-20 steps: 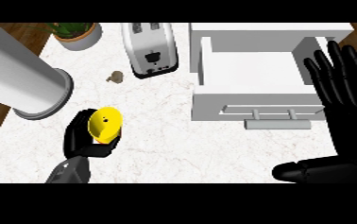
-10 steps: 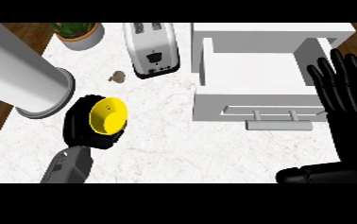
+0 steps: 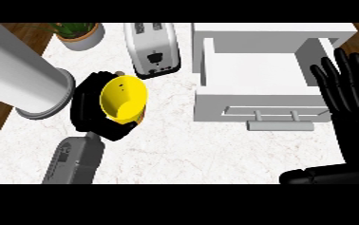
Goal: Pick up the cup, place it into the drawer and close the drawer
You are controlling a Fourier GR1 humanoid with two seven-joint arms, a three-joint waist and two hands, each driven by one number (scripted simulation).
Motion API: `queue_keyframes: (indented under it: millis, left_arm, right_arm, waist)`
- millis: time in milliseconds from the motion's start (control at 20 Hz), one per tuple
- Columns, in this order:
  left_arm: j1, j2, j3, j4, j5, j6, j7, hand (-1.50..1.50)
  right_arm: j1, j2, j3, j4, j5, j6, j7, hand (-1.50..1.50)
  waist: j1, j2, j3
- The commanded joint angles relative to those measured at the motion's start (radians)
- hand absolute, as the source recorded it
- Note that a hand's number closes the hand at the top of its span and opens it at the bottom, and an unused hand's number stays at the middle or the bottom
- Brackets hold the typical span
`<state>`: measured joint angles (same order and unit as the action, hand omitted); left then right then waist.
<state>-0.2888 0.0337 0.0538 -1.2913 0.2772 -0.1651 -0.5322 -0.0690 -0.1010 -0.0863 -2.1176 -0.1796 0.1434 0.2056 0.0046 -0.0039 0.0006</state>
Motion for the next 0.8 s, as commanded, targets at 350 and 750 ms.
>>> queue_keyframes:
  millis: [350, 750]
  left_arm:
    - [-0.185, -0.033, -0.119, -0.267, -0.029, 0.255, 0.358, 1.5]
    - [-0.523, -0.033, -0.071, 0.012, -0.073, 0.339, 0.393, 1.5]
  right_arm:
    - [-0.044, 0.018, 0.029, 0.023, 0.052, -0.034, 0.01, -1.5]
    - [0.007, -0.001, -0.016, 0.048, 0.003, 0.02, -0.052, -1.5]
  waist:
    - [-0.001, 0.001, 0.0]
    - [-0.015, 0.005, 0.0]
